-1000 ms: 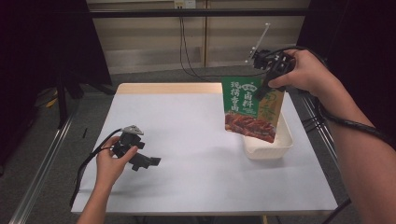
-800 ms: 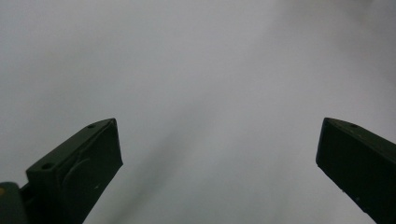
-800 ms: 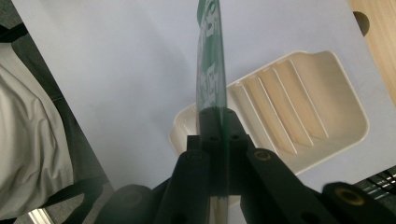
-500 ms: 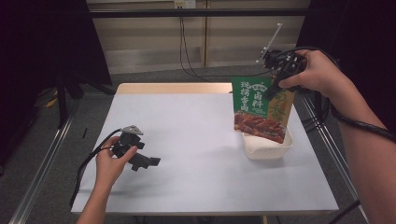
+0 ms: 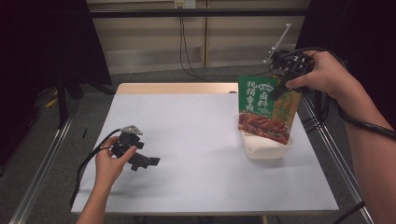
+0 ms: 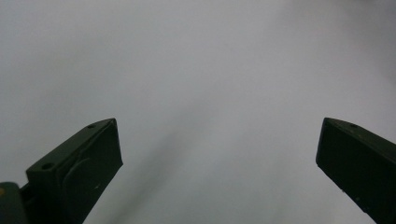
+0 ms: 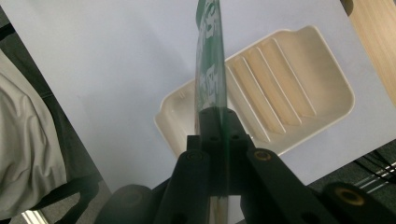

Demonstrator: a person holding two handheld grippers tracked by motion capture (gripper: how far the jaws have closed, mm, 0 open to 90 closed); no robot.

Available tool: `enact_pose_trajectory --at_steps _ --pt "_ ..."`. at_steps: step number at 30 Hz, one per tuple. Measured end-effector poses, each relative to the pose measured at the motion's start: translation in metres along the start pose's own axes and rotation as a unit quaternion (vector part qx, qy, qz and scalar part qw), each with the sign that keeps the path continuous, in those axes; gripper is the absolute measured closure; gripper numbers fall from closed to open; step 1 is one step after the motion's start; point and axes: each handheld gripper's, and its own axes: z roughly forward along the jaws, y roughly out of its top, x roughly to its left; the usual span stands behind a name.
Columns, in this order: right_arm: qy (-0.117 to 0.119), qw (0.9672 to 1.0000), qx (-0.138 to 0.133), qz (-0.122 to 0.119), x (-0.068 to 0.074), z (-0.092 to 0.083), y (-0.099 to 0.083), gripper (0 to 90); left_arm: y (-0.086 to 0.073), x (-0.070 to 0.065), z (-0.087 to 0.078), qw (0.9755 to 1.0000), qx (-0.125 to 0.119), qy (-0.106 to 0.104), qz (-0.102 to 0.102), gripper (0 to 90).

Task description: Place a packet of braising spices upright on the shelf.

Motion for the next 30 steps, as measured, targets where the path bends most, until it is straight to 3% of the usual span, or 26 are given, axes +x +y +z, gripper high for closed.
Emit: enact_pose_trajectory --at_steps 10,30 --pt "-0.004 0.9999 0.005 0.016 -0.007 0.005 -0.013 90.0 0.0 0.001 0.0 1.0 0.0 0.003 -0.001 0.0" --pt "-0.008 0.9992 0.023 0.031 -0.012 0.02 -0.015 90.0 0.0 0.0 0.0 1.0 0.003 0.003 0.001 0.0"
